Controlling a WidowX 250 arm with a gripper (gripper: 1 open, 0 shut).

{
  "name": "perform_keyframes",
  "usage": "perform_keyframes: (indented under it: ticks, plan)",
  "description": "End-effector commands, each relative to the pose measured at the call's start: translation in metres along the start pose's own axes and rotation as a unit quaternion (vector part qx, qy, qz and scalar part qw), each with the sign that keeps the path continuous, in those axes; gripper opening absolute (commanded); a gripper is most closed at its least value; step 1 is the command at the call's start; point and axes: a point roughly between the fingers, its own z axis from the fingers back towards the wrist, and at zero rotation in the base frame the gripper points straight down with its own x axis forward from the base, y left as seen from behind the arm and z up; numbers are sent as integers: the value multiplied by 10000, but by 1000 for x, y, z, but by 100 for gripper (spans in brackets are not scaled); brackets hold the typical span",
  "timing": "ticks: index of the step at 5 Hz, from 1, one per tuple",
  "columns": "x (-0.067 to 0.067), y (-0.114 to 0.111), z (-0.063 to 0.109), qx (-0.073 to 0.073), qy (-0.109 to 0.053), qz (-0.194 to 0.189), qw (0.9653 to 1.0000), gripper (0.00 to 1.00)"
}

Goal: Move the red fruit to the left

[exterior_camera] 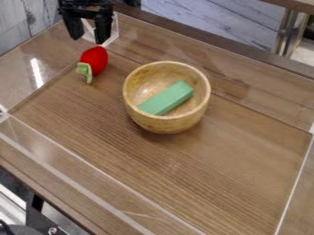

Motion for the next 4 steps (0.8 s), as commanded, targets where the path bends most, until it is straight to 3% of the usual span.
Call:
perform_keyframes:
  ticks: [1,3,4]
  plan:
    - [9,0,26,235,-438,65,9987,100]
    - [16,-4,7,286,-299,46,9991,100]
    - [19,-1,2,297,-258,0,9992,0]
